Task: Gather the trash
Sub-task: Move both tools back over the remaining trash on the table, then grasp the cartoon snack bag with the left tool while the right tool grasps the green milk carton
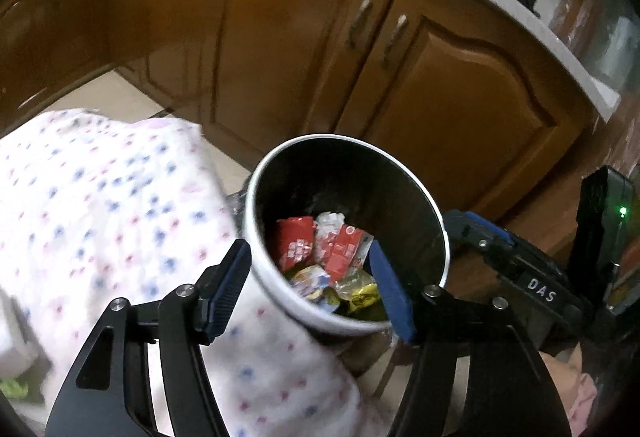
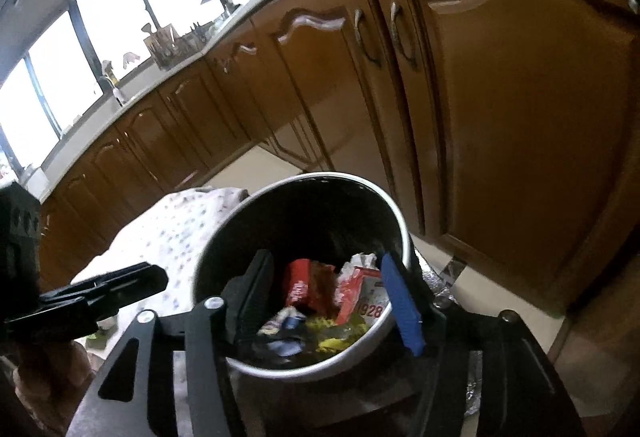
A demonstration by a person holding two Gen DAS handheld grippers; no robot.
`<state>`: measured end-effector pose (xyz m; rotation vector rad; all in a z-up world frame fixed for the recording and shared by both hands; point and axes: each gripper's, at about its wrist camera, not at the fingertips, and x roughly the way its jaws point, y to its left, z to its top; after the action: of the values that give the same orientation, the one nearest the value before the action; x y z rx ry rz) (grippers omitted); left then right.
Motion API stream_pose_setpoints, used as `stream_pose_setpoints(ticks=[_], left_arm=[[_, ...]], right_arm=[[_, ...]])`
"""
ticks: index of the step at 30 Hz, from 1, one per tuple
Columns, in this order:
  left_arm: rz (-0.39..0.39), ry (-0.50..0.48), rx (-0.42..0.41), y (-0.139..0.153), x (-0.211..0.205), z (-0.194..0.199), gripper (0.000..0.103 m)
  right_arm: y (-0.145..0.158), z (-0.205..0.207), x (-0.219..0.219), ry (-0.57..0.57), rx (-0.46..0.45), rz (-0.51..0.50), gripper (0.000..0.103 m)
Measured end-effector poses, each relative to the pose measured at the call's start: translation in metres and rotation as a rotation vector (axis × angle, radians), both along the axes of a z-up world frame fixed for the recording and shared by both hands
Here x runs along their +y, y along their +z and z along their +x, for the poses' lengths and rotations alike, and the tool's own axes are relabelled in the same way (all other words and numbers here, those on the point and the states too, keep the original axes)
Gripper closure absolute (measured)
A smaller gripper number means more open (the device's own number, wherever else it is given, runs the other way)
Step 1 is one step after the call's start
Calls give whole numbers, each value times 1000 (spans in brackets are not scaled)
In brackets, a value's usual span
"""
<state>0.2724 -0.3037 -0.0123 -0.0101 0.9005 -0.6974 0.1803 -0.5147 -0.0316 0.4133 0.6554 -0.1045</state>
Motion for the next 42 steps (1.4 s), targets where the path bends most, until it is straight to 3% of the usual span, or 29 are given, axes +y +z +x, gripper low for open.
stream_pose_setpoints(ticks=[2, 6, 19, 31, 42], left_arm=[[-20, 31, -9, 3, 17, -8, 34], [-31, 87, -45, 9, 51, -26, 34], [-69, 269, -66, 16, 182, -78, 33], [-26, 391, -51, 8, 288, -119, 33], [47, 439, 2, -10, 358, -140, 30]], right_arm=[[5, -8, 7, 1, -29, 10, 32], [15, -26, 29, 21, -80, 39, 27], [23, -47, 122, 213, -112, 94, 24], [15, -48, 205, 521, -70, 41, 24], [2, -28, 294, 873, -8, -147, 22]])
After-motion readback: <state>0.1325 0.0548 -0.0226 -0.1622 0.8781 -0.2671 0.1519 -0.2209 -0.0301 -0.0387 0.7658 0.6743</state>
